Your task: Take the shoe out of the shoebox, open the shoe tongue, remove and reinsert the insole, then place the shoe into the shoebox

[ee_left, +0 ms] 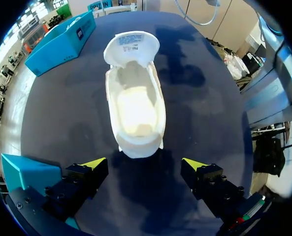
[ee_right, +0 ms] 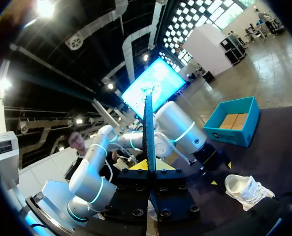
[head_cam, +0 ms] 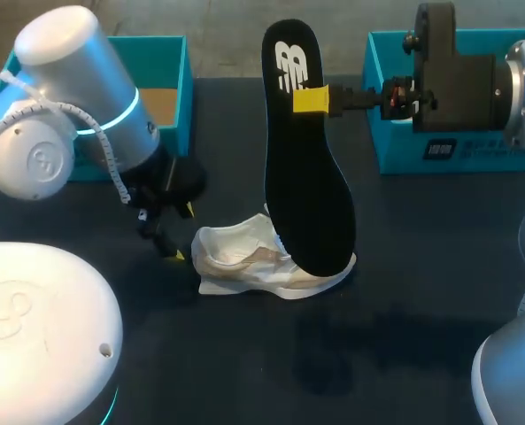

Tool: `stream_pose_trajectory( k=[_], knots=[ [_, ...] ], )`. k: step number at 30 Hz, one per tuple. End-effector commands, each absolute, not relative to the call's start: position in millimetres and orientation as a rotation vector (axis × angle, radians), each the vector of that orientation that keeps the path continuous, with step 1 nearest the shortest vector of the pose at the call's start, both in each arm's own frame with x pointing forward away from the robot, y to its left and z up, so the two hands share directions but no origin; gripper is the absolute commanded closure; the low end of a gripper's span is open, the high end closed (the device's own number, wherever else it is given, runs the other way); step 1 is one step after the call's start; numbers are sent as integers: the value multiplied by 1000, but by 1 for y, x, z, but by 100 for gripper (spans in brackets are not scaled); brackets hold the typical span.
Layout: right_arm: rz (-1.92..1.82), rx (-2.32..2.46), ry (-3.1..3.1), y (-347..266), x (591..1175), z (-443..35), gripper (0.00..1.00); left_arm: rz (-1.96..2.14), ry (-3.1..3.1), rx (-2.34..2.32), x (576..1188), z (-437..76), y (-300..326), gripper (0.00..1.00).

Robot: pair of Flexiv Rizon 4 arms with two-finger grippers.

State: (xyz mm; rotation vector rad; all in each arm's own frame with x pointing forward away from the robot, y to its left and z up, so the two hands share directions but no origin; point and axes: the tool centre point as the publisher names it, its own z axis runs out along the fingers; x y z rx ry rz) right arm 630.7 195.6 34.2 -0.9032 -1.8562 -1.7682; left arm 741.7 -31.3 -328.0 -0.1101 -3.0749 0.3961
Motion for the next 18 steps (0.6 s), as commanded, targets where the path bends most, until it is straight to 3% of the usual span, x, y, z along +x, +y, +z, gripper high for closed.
stream_pose_trajectory(
  k=[1,18],
  knots=[
    [-1770,-904,-1854,198,631,33,100,289,-3071,-116,747,-325,-44,0],
    [-1770,-904,-1854,198,631,33,100,221,-3058,-140,748,-318,-60,0]
  ],
)
